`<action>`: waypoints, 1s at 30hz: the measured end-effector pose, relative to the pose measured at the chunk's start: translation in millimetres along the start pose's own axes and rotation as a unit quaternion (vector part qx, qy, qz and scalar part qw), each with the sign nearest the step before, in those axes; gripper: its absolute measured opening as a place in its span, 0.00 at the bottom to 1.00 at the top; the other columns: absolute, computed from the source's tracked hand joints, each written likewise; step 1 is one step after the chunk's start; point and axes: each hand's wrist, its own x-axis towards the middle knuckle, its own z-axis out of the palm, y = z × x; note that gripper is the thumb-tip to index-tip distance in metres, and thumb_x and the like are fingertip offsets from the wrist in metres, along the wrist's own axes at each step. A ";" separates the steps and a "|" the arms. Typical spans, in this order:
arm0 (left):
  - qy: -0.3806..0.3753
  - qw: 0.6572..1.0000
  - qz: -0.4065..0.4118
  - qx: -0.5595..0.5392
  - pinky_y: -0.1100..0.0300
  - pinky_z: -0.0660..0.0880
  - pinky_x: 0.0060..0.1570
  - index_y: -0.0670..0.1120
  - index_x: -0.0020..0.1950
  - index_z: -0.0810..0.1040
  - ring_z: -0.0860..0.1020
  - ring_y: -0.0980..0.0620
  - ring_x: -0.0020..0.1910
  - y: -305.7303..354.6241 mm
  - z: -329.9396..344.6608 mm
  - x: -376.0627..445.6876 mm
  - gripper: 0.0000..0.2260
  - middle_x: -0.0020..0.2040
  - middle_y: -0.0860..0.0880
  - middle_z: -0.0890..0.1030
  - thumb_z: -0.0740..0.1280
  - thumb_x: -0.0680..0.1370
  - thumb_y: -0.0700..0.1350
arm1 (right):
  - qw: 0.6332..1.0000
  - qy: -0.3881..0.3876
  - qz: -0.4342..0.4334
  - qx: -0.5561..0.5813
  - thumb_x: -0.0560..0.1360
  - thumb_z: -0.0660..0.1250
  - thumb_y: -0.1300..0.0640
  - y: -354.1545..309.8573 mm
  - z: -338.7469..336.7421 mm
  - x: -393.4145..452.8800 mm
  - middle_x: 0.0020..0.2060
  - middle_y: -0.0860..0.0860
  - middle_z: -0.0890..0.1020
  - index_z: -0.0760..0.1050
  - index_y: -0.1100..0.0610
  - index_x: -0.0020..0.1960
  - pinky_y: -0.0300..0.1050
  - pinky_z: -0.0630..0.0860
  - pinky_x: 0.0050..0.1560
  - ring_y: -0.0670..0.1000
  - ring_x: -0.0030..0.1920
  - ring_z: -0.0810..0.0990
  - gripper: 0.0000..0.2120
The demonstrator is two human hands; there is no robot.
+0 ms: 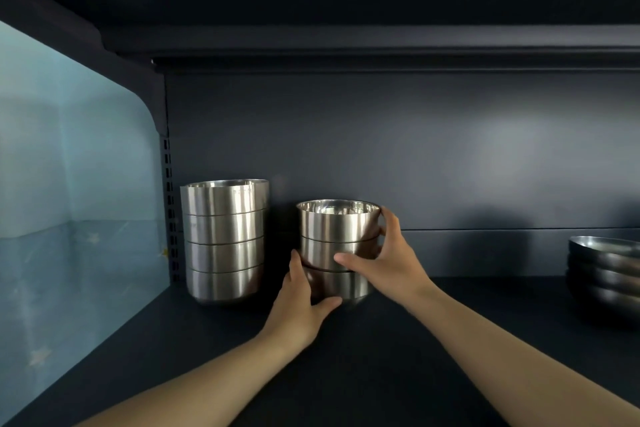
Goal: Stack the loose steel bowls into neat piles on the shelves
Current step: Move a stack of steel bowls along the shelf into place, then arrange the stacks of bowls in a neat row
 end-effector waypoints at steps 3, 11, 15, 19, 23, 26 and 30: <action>-0.003 1.000 -0.003 0.004 0.57 0.57 0.70 0.49 0.75 0.32 0.55 0.50 0.75 0.9 0.6 0.9 0.47 0.78 0.47 0.49 0.69 0.75 0.53 | 1.000 0.001 -0.002 -0.011 0.62 0.77 0.44 0.4 0.8 0.4 0.57 0.38 0.68 0.52 0.40 0.70 0.42 0.69 0.57 0.43 0.60 0.69 0.46; -0.003 1.000 -0.004 0.005 0.57 0.58 0.70 0.49 0.75 0.33 0.56 0.49 0.75 0.3 1.2 0.0 0.47 0.78 0.46 0.50 0.69 0.75 0.52 | 1.000 0.005 -0.002 -0.010 0.62 0.76 0.44 2.8 1.8 -0.8 0.60 0.40 0.68 0.53 0.40 0.70 0.45 0.70 0.61 0.45 0.62 0.68 0.44; 0.001 1.000 -0.001 0.011 0.57 0.58 0.70 0.49 0.75 0.33 0.56 0.50 0.75 -0.9 1.8 1.0 0.47 0.78 0.47 0.50 0.69 0.74 0.53 | 1.000 0.004 0.002 -0.006 0.63 0.77 0.45 3.1 1.3 0.1 0.66 0.44 0.68 0.52 0.42 0.72 0.49 0.69 0.64 0.47 0.66 0.67 0.46; 0.021 0.999 -0.003 0.050 0.58 0.60 0.69 0.48 0.77 0.39 0.59 0.49 0.74 -0.5 0.0 -2.2 0.46 0.77 0.47 0.54 0.70 0.73 0.54 | 0.999 0.012 -0.001 -0.030 0.63 0.75 0.43 1.5 -2.5 -3.1 0.64 0.44 0.68 0.53 0.43 0.71 0.46 0.70 0.61 0.48 0.65 0.68 0.45; 0.040 0.975 0.000 0.217 0.57 0.66 0.65 0.46 0.77 0.47 0.66 0.47 0.70 11.2 -11.4 -16.6 0.40 0.75 0.46 0.60 0.67 0.75 0.55 | 0.985 0.051 -0.060 -0.156 0.67 0.71 0.39 -7.0 -19.8 -11.4 0.64 0.46 0.68 0.57 0.47 0.70 0.44 0.68 0.58 0.51 0.65 0.68 0.38; 0.030 0.938 0.017 0.344 0.56 0.70 0.60 0.47 0.74 0.59 0.69 0.47 0.66 33.3 -21.0 -34.0 0.31 0.69 0.48 0.67 0.65 0.76 0.56 | 0.969 0.044 -0.097 -0.223 0.69 0.67 0.36 -19.6 -46.1 -21.4 0.64 0.48 0.70 0.62 0.50 0.70 0.45 0.68 0.59 0.52 0.65 0.68 0.34; 0.026 0.947 0.051 0.318 0.58 0.71 0.57 0.50 0.68 0.69 0.71 0.51 0.62 72.8 -15.4 -60.1 0.24 0.65 0.52 0.72 0.66 0.75 0.57 | 0.931 -0.003 -0.157 -0.328 0.71 0.64 0.35 -23.7 -91.5 -57.4 0.61 0.48 0.73 0.67 0.51 0.67 0.44 0.70 0.57 0.51 0.63 0.70 0.30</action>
